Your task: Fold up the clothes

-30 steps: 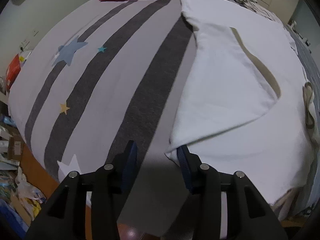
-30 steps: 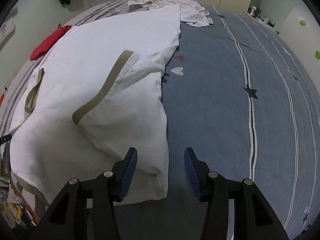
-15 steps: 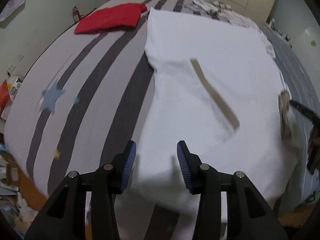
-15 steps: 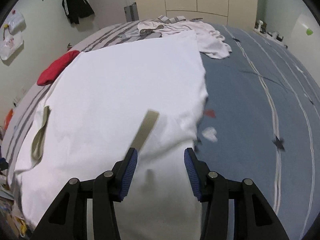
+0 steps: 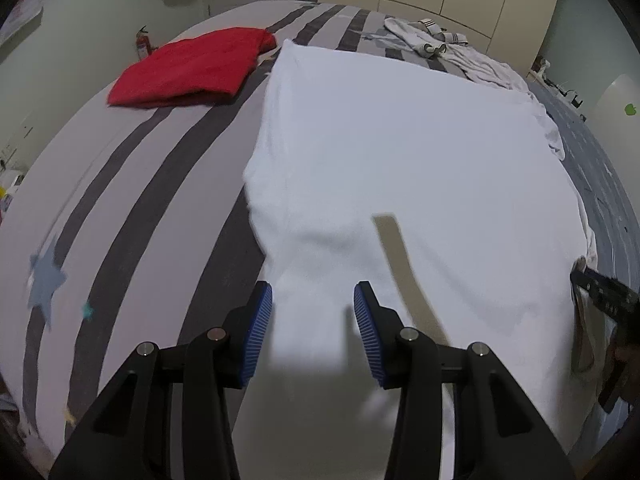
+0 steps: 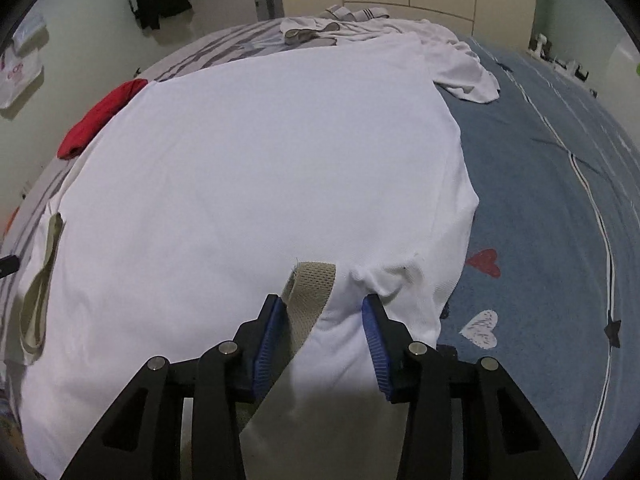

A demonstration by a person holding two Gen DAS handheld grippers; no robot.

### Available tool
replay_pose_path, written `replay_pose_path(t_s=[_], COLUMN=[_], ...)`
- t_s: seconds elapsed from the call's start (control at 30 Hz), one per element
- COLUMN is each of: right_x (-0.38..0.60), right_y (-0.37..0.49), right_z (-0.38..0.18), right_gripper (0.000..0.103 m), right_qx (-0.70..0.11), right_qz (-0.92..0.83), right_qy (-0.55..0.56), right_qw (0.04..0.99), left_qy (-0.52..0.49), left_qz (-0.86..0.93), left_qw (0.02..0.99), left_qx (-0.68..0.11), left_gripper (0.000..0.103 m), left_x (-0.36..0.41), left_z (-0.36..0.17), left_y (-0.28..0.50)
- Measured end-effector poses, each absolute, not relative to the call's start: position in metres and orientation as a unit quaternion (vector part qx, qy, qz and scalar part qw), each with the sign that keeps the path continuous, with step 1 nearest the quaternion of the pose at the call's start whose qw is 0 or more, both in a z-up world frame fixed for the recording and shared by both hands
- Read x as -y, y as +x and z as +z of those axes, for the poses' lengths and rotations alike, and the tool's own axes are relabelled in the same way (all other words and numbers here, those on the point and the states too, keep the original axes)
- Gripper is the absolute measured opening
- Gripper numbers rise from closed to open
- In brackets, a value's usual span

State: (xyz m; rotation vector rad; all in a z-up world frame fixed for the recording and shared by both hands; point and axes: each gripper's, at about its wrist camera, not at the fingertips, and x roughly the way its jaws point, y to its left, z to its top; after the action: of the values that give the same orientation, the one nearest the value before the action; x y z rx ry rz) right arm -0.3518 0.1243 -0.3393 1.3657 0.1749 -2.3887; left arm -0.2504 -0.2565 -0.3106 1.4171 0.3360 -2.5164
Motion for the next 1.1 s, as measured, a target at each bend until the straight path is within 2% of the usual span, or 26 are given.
replay_pose_path(t_s=[0.4, 0.67, 0.97, 1.1], right_x=[-0.1, -0.099, -0.134, -0.153], right_y=[-0.345, -0.36, -0.341, -0.343], right_z=[-0.325, -0.339, -0.303, -0.304], right_gripper=[0.039, 0.04, 0.04, 0.04], right_qx=[-0.102, -0.059, -0.027, -0.029], right_qz=[-0.856, -0.848, -0.849, -0.862], right_qy=[0.458, 0.485, 0.486, 0.481], right_qw=[0.219, 0.205, 0.203, 0.16], left_qy=[0.498, 0.502, 0.499, 0.502], left_qz=[-0.852, -0.849, -0.849, -0.847], left_qw=[0.106, 0.105, 0.11, 0.116], left_qx=[-0.118, -0.124, -0.132, -0.132], left_gripper=[0.04, 0.04, 0.04, 0.04], left_x=[0.256, 0.262, 0.27, 0.273], left_z=[-0.324, -0.326, -0.319, -0.32], left_y=[-0.262, -0.262, -0.255, -0.251])
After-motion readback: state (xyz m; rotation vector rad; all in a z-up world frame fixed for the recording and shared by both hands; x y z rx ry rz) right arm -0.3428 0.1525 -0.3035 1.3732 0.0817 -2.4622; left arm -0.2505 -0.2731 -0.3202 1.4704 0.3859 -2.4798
